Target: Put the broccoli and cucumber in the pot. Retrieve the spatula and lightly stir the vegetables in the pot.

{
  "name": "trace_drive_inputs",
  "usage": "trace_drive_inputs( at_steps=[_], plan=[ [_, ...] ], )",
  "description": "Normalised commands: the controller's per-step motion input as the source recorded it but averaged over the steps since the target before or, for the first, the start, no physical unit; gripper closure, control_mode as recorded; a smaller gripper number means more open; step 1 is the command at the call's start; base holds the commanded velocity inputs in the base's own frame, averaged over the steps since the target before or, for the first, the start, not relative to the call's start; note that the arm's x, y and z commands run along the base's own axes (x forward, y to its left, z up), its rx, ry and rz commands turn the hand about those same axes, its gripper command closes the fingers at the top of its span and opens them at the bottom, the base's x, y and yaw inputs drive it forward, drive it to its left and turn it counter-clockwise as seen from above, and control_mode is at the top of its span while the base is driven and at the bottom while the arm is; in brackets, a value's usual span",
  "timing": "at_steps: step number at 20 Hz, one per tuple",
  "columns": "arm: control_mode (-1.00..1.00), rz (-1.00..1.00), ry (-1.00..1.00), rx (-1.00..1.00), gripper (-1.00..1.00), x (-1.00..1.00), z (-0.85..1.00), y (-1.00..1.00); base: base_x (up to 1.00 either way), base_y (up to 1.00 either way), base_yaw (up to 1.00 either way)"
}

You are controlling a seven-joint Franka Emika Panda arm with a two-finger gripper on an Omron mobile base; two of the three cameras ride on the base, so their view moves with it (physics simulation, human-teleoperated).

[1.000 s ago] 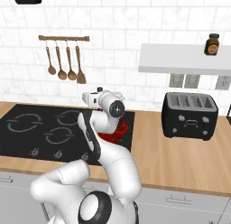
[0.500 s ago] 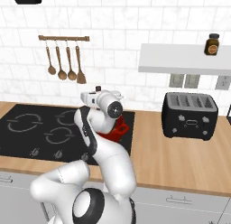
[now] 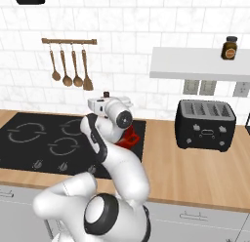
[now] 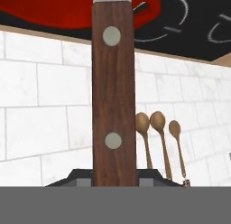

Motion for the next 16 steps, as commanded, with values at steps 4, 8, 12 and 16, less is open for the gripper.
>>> trace_drive_inputs(
  at_steps=[4,8,12,16],
  plan=[
    [-1.0,0.0,-0.04,0.03,1.0,0.32,-0.02,0.11,0.0,0.0,0.0],
    [-1.0,0.0,0.0,0.0,1.0,0.3,-0.21,0.02,0.0,0.0,0.0],
    [-1.0,0.0,0.0,0.0,1.0,0.25,-0.32,0.0,0.0,0.0,0.0],
    [-1.0,0.0,0.0,0.0,1.0,0.19,-0.36,0.01,0.0,0.0,0.0]
  ],
)
